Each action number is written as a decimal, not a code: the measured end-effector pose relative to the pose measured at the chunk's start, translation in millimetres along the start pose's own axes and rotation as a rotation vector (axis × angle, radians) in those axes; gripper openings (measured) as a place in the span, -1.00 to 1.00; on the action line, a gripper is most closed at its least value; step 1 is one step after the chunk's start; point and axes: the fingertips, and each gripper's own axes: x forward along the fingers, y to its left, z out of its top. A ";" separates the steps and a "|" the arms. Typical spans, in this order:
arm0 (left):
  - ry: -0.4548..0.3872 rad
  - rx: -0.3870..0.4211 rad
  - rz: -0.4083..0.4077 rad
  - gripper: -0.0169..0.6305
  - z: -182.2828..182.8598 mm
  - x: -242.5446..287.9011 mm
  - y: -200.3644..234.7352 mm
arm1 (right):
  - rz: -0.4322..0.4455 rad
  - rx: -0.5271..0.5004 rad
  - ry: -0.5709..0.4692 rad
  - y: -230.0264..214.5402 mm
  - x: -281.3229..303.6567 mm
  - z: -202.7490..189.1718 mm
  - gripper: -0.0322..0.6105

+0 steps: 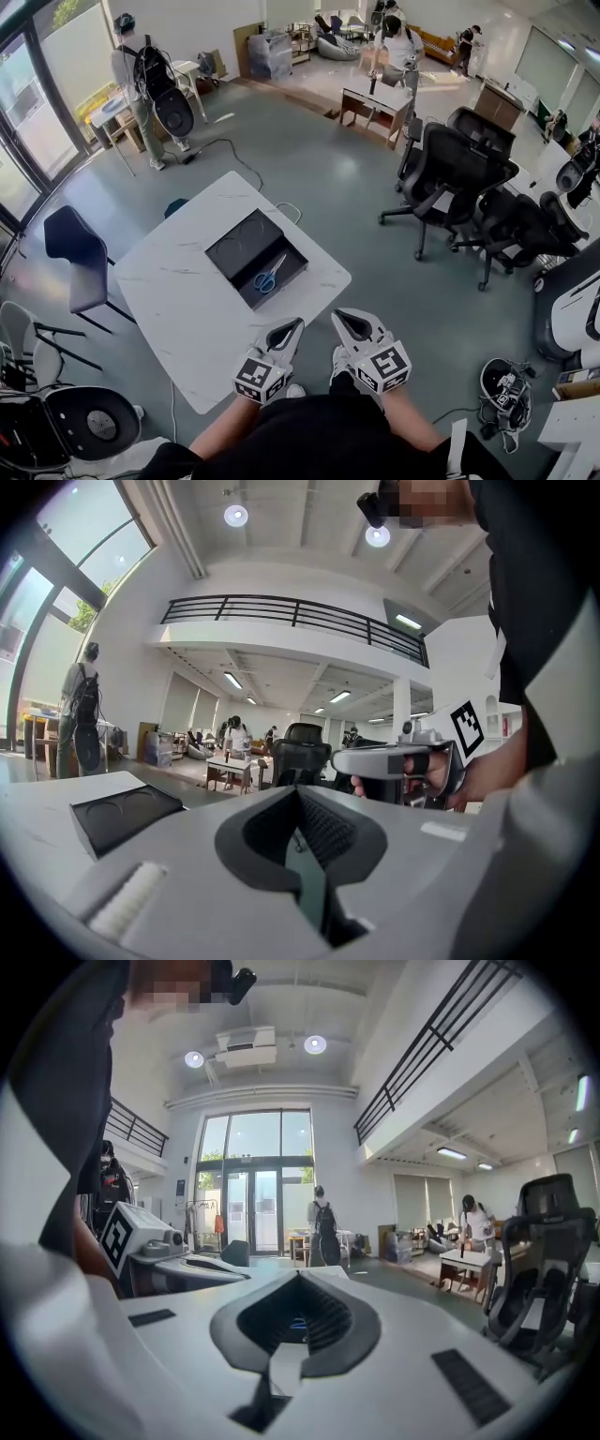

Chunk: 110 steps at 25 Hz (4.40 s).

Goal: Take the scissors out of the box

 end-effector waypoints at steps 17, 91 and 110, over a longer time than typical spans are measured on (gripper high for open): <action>0.030 -0.023 0.143 -0.92 9.0 90.5 40.3 | 0.133 0.018 -0.027 -97.8 51.0 6.7 -0.88; 0.301 0.043 0.693 -0.92 -38.2 64.0 259.1 | 0.688 -0.065 0.078 -85.7 297.6 12.9 -0.88; 0.969 -0.018 0.374 -0.88 -166.8 83.7 230.7 | 0.754 -0.049 0.062 -71.4 284.5 10.1 -0.88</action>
